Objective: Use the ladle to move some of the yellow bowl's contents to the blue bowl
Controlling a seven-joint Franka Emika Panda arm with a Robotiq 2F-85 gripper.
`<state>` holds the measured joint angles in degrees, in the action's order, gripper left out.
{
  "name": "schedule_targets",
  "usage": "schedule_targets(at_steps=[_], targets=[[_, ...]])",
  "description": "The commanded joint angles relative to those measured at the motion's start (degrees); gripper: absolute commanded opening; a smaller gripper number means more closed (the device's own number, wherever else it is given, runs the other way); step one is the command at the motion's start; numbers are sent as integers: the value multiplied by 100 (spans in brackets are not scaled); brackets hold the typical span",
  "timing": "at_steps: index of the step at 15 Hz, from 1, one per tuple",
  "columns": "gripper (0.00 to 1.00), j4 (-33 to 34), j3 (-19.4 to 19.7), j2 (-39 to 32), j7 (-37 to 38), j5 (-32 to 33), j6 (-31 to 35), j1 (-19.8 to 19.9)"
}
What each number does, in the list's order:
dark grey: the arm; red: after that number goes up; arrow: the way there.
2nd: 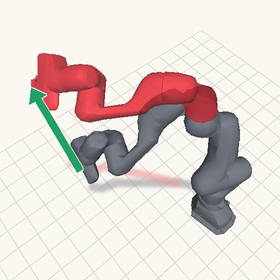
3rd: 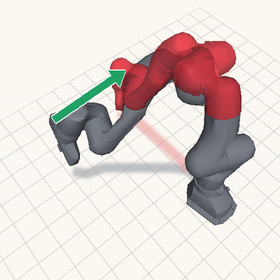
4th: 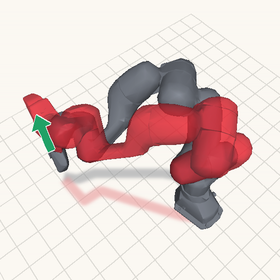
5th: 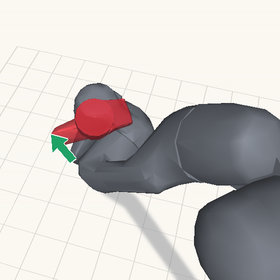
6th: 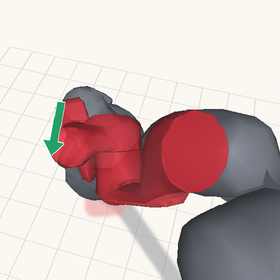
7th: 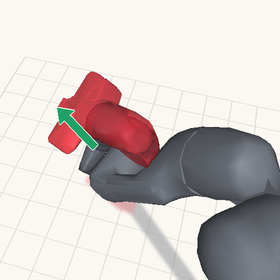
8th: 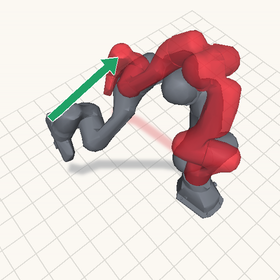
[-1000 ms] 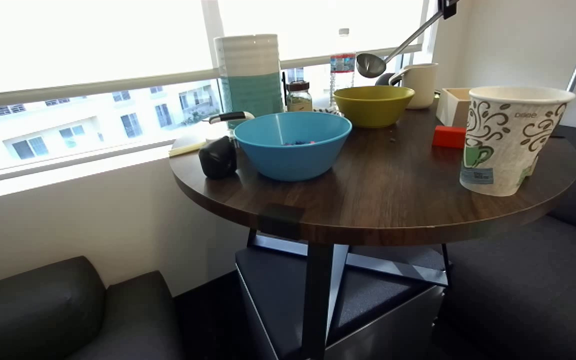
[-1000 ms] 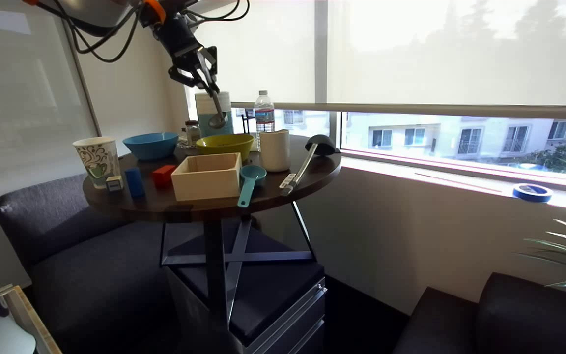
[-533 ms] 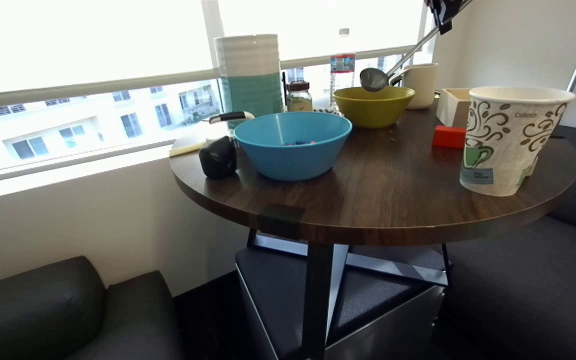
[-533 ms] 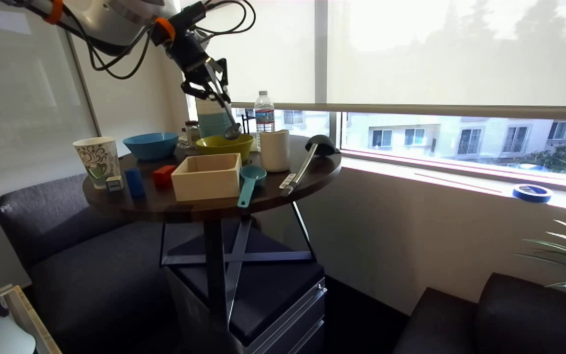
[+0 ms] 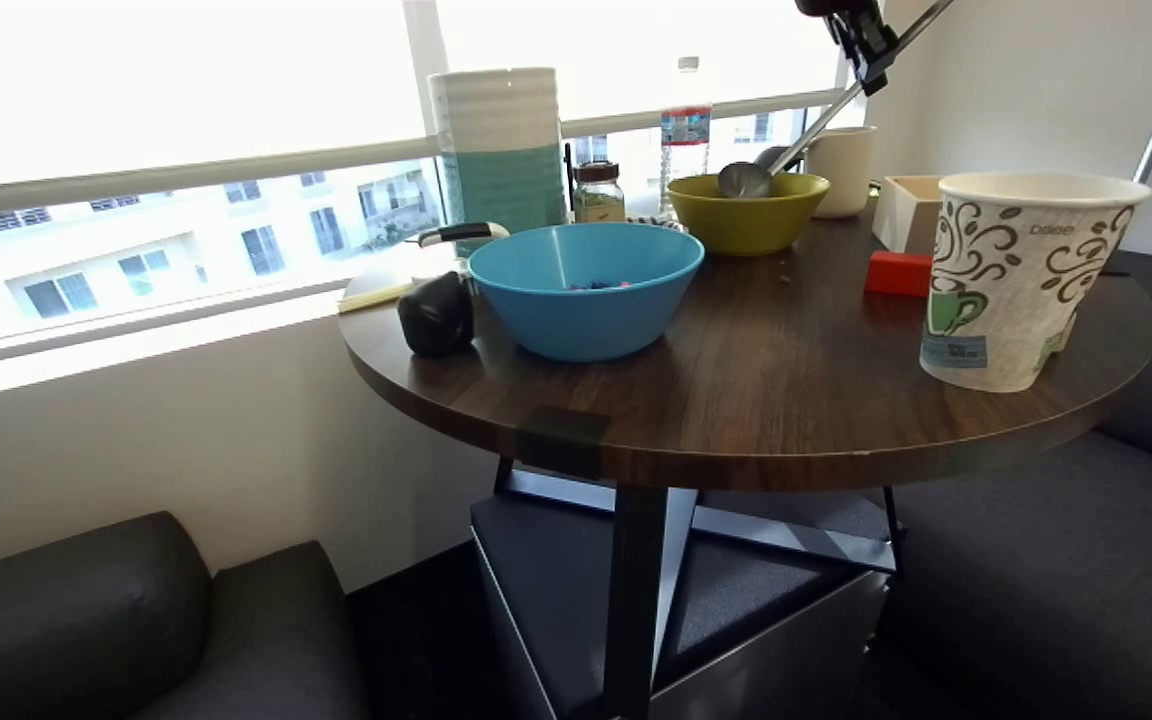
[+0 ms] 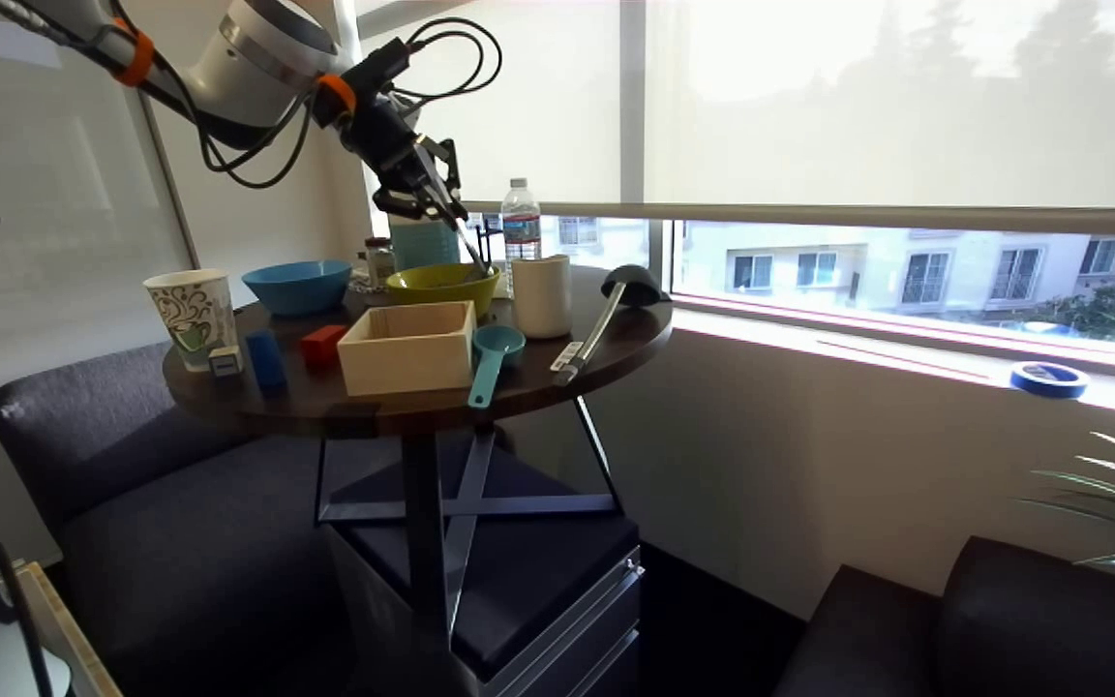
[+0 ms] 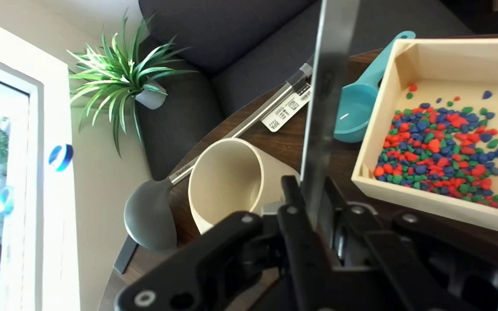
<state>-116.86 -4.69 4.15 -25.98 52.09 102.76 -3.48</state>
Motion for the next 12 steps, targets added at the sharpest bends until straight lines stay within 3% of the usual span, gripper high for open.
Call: schedule_targets(at_steps=[1, 12], targets=[[4, -50, -73, -155, 259, 455, -213, -105], [4, -137, -171, -246, -184, 282, -574, -246]])
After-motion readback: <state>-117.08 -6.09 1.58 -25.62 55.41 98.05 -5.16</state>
